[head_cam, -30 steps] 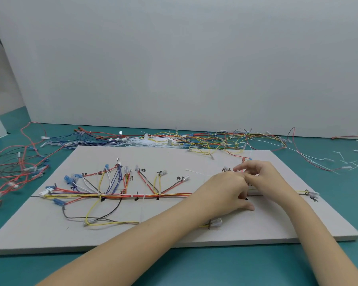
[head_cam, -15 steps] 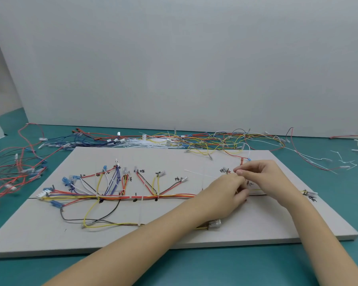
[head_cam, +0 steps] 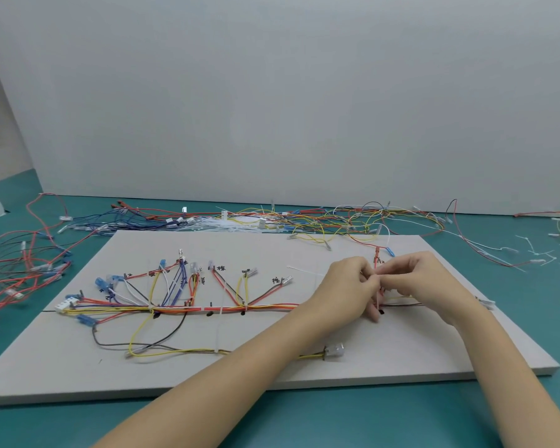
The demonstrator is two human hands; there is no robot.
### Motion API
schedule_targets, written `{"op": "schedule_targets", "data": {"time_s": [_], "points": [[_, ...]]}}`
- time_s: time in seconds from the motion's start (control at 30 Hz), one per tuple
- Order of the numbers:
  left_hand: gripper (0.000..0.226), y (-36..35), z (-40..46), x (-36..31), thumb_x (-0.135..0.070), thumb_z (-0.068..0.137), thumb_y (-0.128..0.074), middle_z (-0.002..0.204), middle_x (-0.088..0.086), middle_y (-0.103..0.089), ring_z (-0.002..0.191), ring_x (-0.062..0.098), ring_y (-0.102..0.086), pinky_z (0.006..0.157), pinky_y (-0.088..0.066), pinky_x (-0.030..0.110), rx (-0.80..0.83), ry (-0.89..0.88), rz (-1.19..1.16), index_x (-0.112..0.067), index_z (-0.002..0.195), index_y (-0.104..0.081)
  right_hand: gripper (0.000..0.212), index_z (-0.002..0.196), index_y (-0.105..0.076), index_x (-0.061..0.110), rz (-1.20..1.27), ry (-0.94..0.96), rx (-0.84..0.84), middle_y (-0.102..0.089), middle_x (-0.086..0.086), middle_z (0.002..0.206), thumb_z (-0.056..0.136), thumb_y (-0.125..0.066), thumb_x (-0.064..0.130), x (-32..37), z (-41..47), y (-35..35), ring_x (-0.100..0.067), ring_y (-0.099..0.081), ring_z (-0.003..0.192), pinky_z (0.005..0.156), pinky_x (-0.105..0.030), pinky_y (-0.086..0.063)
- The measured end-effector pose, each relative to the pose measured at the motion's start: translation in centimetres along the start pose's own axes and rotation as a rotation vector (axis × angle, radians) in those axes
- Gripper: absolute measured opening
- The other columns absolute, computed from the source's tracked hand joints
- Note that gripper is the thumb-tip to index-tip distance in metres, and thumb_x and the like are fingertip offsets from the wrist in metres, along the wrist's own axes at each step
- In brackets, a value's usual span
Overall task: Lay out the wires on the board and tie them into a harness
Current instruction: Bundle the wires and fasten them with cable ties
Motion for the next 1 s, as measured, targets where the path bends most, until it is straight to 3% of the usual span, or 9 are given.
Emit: {"op": "schedule_targets", "data": {"time_s": [0.1, 0.27, 0.5, 0.63, 1.0], "points": [[0.021, -0.1, 0.0, 0.2, -0.004, 0.095, -0.047, 0.079, 0.019, -0.068, 0.052, 0.019, -0.067, 0.043, -0.049, 0.02, 0.009, 0.104, -0.123, -0.007, 0.075, -0.054, 0.021, 0.072, -0.079, 0.019, -0.012, -0.039, 0.032, -0.067, -0.005, 0.061, 0.08, -0.07, 0.001, -0.5, -0.1, 0.0, -0.003, -0.056, 0.055, 0.048, -0.013, -0.04], [0.025, 0.1, 0.2, 1.2, -0.005, 0.098, -0.046, 0.077, 0.013, -0.068, 0.058, 0.012, -0.067, 0.057, -0.056, 0.019, 0.004, 0.235, -0.299, -0.003, 0.078, -0.061, 0.017, 0.075, -0.077, 0.01, 0.004, -0.103, 0.057, -0.07, -0.007, 0.065, 0.085, -0.067, 0.001, -1.6, 0.1, -0.3, -0.006, -0.058, 0.053, 0.049, -0.014, -0.044], [0.012, 0.1, -0.3, 1.3, 0.002, 0.093, -0.057, 0.078, 0.012, -0.067, 0.057, 0.009, -0.066, 0.063, -0.056, 0.018, 0.003, 0.227, -0.341, -0.006, 0.086, -0.063, 0.013, 0.079, -0.078, 0.01, 0.087, -0.15, 0.082, -0.073, -0.014, 0.074, 0.081, -0.069, 0.001, -2.2, 0.2, 0.0, -0.013, -0.067, 0.063, 0.053, -0.017, -0.048], [0.018, 0.1, -0.4, 1.3, 0.004, 0.092, -0.057, 0.079, 0.013, -0.066, 0.06, 0.017, -0.065, 0.063, -0.056, 0.022, -0.005, 0.22, -0.331, -0.008, 0.102, -0.048, 0.017, 0.092, -0.076, 0.0, 0.241, -0.183, 0.086, -0.072, -0.022, 0.083, 0.077, -0.071, -0.005, -2.6, 0.5, 0.1, -0.021, -0.07, 0.069, 0.059, -0.02, -0.054], [0.023, -0.5, 0.0, 1.2, 0.006, 0.094, -0.051, 0.073, 0.01, -0.064, 0.058, 0.017, -0.063, 0.057, -0.053, 0.02, 0.048, 0.131, -0.215, -0.012, 0.102, -0.037, 0.017, 0.096, -0.076, 0.001, 0.326, -0.213, 0.132, -0.07, -0.014, 0.08, 0.084, -0.064, -0.002, -3.1, 0.7, -0.4, -0.017, -0.066, 0.068, 0.064, -0.021, -0.057]]}}
Point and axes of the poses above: each hand's wrist, its own z-axis towards the middle knuckle, its own y-axis out of the back of the hand, x = y × z, the point moved 9 cm from there along z, towards the middle knuckle
